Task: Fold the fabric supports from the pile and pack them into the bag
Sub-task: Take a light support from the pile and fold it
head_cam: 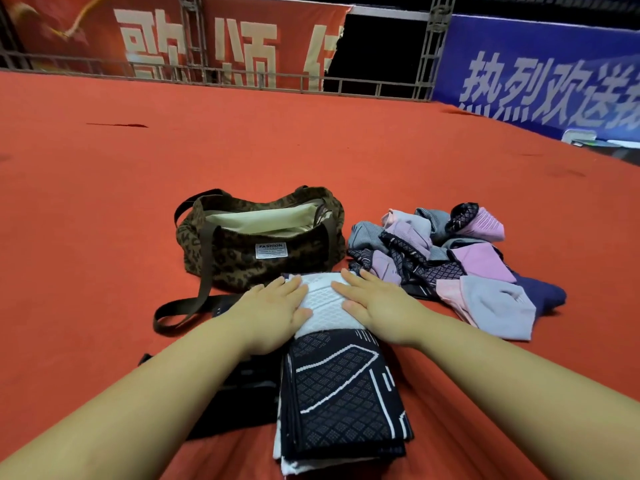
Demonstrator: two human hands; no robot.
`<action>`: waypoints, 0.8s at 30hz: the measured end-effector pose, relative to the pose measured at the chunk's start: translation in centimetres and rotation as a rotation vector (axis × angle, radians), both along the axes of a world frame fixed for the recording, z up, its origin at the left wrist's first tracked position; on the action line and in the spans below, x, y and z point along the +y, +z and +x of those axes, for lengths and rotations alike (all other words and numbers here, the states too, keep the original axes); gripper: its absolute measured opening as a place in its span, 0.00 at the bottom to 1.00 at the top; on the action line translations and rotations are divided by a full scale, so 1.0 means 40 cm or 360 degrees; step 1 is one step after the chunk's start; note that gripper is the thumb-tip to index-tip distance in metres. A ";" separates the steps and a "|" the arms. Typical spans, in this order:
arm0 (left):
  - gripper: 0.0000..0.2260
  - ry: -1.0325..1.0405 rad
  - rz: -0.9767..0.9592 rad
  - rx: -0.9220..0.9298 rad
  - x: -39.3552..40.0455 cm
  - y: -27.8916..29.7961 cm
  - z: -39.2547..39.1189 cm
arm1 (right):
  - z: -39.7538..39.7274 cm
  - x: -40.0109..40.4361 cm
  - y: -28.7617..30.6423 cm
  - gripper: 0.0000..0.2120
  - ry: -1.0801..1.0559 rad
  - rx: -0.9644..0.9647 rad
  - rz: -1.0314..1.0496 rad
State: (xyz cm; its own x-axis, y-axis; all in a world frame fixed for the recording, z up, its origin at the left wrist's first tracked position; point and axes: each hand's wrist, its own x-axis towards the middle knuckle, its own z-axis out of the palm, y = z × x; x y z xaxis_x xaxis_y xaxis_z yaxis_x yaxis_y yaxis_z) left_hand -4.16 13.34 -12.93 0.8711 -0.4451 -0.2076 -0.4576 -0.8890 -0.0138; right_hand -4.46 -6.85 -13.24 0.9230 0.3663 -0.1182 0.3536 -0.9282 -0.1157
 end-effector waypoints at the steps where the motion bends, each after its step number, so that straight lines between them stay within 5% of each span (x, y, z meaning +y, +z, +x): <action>1: 0.25 0.0002 0.0046 -0.0003 -0.002 0.005 0.005 | -0.003 -0.007 0.003 0.23 -0.0026 0.0002 0.0059; 6: 0.13 -0.0085 -0.0097 -0.0285 -0.057 0.053 0.022 | -0.033 -0.057 -0.008 0.27 -0.0176 -0.0033 0.0260; 10: 0.19 -0.0207 -0.0381 -0.0358 -0.181 0.072 0.011 | -0.081 -0.127 -0.037 0.27 -0.0237 -0.0052 0.0441; 16: 0.17 -0.0250 -0.0370 -0.0124 -0.428 0.039 -0.009 | -0.127 -0.340 -0.081 0.30 -0.0866 -0.0270 0.0306; 24: 0.26 -0.0045 -0.0496 0.0219 -0.669 -0.140 -0.026 | -0.144 -0.481 -0.215 0.26 -0.1046 -0.0396 0.0495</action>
State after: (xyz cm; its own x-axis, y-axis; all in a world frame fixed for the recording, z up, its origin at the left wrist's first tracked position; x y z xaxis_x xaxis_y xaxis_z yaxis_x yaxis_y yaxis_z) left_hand -5.18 -13.43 -18.55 0.8308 -0.5291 -0.1726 -0.4607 -0.8279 0.3200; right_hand -10.21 -26.11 -21.85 0.9485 -0.2843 0.1400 -0.2097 -0.8943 -0.3954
